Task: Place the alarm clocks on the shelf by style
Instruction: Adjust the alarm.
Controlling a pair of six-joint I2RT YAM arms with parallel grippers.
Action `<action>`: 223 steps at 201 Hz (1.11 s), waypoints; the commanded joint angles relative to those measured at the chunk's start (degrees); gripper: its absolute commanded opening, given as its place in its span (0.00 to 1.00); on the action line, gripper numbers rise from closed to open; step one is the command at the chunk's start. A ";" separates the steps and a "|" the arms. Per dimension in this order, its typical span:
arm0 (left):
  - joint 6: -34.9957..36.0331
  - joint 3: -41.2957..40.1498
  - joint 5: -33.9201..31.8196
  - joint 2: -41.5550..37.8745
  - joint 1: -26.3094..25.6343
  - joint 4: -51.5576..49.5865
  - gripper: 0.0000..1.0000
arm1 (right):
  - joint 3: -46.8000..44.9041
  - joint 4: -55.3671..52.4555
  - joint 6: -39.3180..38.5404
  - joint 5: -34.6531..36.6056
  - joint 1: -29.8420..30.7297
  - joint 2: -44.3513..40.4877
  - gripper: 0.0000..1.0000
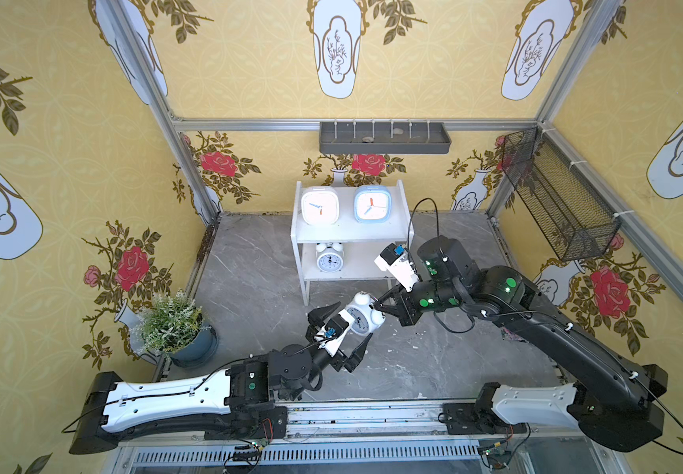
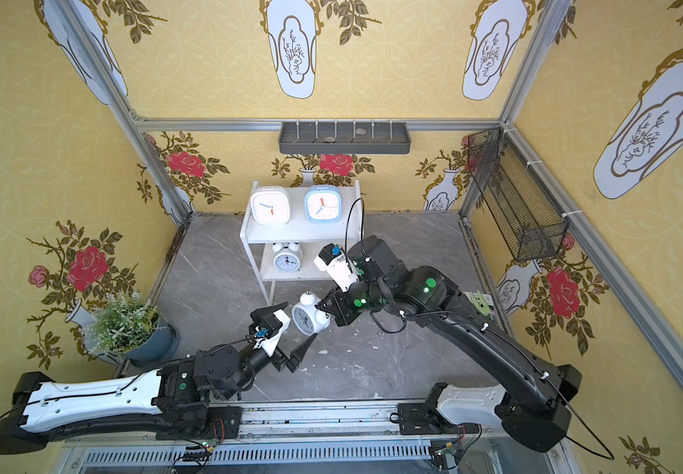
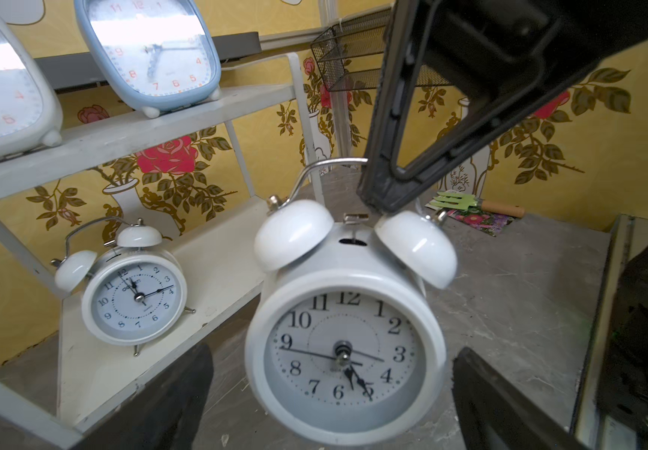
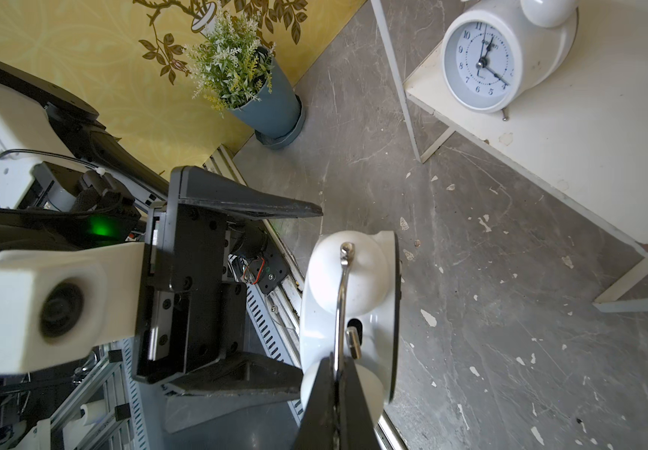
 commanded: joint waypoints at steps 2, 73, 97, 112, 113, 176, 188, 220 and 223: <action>0.66 -1.01 5.77 -0.72 0.02 2.94 0.99 | 0.90 1.19 -0.63 -1.86 0.02 0.34 0.01; -1.31 -0.44 -1.93 3.30 0.02 2.54 0.99 | 1.05 1.64 -0.91 -2.87 0.01 0.77 0.00; -1.98 -0.77 -3.86 3.80 0.02 3.32 0.99 | 0.90 2.02 -0.78 -2.87 0.00 0.78 0.00; -2.19 -1.22 -3.88 3.56 0.04 3.71 0.99 | 0.82 2.07 -0.77 -3.20 0.11 0.84 0.00; -2.22 -1.27 -3.92 3.51 0.03 3.77 0.99 | 0.83 2.12 -0.76 -3.13 0.10 0.84 0.00; -1.94 -2.20 -1.71 2.29 0.04 4.35 0.99 | 1.00 2.69 -0.76 -4.30 0.16 1.44 0.00; -1.89 -2.20 -1.69 2.44 0.05 4.35 0.99 | 1.09 2.68 -0.75 -4.30 0.16 1.65 0.00; -1.72 -2.11 -1.59 2.57 0.07 4.46 0.99 | 1.07 2.90 -0.75 -4.60 0.13 2.03 0.00; -1.68 -2.15 -1.58 2.57 0.05 4.50 0.99 | 1.07 2.89 -0.75 -4.61 0.16 2.06 0.00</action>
